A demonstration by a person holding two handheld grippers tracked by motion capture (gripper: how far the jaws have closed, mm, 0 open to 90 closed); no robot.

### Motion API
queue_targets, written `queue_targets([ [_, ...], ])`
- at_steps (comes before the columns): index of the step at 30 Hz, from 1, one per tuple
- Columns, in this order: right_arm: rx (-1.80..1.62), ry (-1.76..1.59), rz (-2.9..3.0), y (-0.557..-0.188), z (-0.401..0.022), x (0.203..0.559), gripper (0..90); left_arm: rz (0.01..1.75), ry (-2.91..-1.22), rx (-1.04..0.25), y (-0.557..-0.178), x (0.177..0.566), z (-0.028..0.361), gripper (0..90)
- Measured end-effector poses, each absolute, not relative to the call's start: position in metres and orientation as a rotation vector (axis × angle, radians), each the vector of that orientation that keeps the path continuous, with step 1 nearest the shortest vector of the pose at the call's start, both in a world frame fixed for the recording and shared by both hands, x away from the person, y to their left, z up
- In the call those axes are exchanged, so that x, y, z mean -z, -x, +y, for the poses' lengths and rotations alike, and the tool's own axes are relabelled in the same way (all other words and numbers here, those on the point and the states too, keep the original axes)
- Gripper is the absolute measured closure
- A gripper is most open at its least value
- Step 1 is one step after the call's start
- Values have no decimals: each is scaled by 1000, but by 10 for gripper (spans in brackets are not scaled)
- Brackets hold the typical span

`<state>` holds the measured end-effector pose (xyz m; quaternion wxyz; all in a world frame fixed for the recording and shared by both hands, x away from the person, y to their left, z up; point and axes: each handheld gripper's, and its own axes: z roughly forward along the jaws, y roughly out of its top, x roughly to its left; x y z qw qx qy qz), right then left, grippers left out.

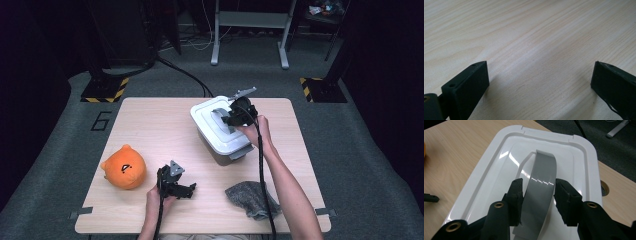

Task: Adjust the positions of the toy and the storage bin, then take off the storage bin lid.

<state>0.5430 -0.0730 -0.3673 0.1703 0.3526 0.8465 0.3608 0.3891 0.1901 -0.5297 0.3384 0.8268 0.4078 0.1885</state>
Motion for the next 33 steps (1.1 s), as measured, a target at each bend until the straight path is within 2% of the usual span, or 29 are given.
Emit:
queue_targets([
  [9,-1101,-1053,2402,-540,-68,371,665,1061,-2158,-490,-389,530,190,15],
  [18,-1111,-1143,2380,-533,-64,370,667,1060,-2158,-492,-389,529,190,17],
  [33,-1108,-1106,2345,-526,-63,369,667,1056,-2166,-489,-389,529,191,18],
])
